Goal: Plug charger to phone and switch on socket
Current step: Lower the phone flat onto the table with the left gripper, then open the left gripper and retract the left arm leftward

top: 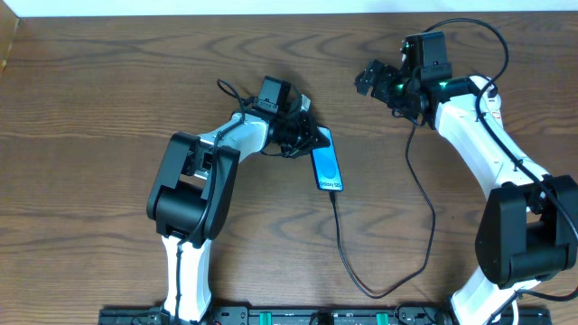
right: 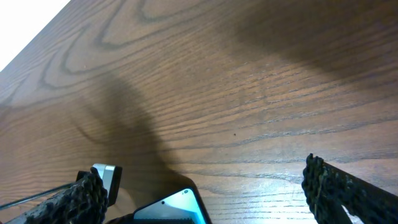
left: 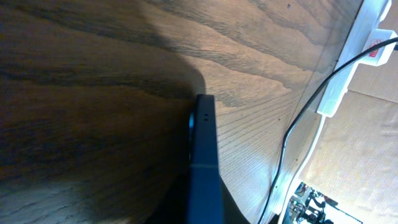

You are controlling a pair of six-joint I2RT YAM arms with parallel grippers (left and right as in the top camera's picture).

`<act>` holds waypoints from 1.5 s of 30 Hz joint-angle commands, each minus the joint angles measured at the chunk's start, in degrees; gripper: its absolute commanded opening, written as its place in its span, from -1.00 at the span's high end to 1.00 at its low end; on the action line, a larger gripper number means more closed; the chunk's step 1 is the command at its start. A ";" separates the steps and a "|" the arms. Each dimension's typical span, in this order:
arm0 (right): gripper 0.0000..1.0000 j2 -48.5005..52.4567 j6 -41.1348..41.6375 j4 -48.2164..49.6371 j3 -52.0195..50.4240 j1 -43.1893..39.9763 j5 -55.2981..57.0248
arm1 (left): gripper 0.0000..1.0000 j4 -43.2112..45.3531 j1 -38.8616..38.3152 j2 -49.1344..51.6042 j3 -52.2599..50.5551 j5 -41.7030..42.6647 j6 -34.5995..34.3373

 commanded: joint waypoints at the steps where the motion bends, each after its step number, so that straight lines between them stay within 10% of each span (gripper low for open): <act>1: -0.99 -0.72 -0.87 -0.17 0.22 -0.31 0.66 | 0.81 -1.03 0.02 0.11 0.31 -2.08 0.15; 24: -0.98 -0.72 -1.11 -0.46 0.22 -0.31 0.66 | 0.03 -2.75 0.96 0.11 0.31 -2.51 2.99; 45: -0.99 -0.72 -1.33 -0.46 0.22 -0.31 0.66 | -0.02 -17.59 5.46 0.07 0.33 -21.57 4.52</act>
